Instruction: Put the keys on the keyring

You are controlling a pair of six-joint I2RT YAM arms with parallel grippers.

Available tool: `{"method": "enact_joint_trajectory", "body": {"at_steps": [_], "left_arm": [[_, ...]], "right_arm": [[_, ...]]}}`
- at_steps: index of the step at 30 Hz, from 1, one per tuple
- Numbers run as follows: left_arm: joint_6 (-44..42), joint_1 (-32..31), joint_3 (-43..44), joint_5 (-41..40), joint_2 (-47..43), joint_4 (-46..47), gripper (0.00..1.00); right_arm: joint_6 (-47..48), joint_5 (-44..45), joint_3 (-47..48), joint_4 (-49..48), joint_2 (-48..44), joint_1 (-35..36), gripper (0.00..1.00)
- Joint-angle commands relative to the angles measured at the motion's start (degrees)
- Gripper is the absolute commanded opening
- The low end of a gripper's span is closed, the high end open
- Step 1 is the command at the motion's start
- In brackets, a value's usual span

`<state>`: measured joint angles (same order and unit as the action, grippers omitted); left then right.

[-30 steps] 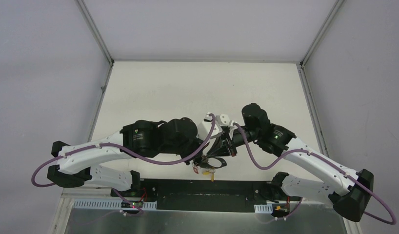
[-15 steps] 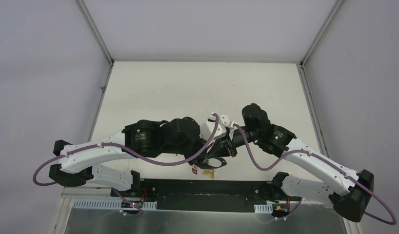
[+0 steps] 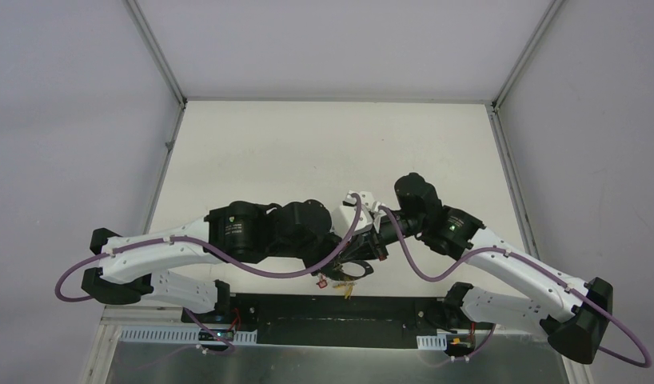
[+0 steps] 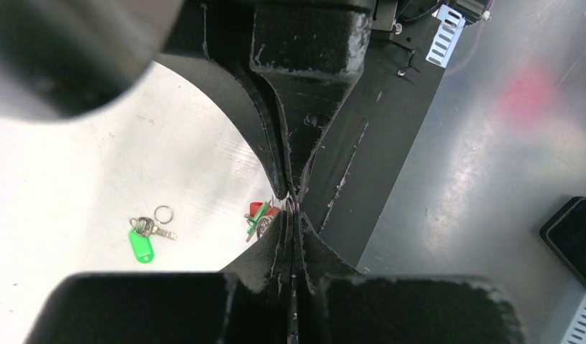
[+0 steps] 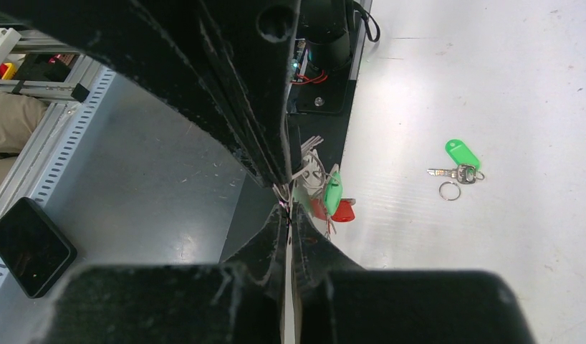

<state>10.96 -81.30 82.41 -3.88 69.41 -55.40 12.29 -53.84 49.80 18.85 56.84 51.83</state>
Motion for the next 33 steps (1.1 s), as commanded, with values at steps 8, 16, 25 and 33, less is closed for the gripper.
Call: {"method": "enact_joint_trajectory", "body": {"at_steps": [8, 16, 25, 33], "left_arm": [[2.4, -2.3, -0.8, 0.5, -0.4, -4.7, 0.0], [4.9, -3.1, -1.4, 0.1, 0.1, -6.3, 0.0], [7.3, -3.4, -2.7, -1.8, -1.7, -8.4, 0.0], [8.5, -3.5, -3.8, -2.1, -2.6, -9.3, 0.0]], "right_arm": [[-2.0, 2.5, 0.8, -7.5, -2.4, -0.2, 0.0], [-3.7, 3.8, 0.3, -8.5, -3.0, -1.0, 0.0], [-4.9, 3.1, -0.3, -10.6, -3.7, -1.5, 0.0], [-5.2, 1.2, -0.1, -11.6, -4.2, -1.6, 0.0]]}}
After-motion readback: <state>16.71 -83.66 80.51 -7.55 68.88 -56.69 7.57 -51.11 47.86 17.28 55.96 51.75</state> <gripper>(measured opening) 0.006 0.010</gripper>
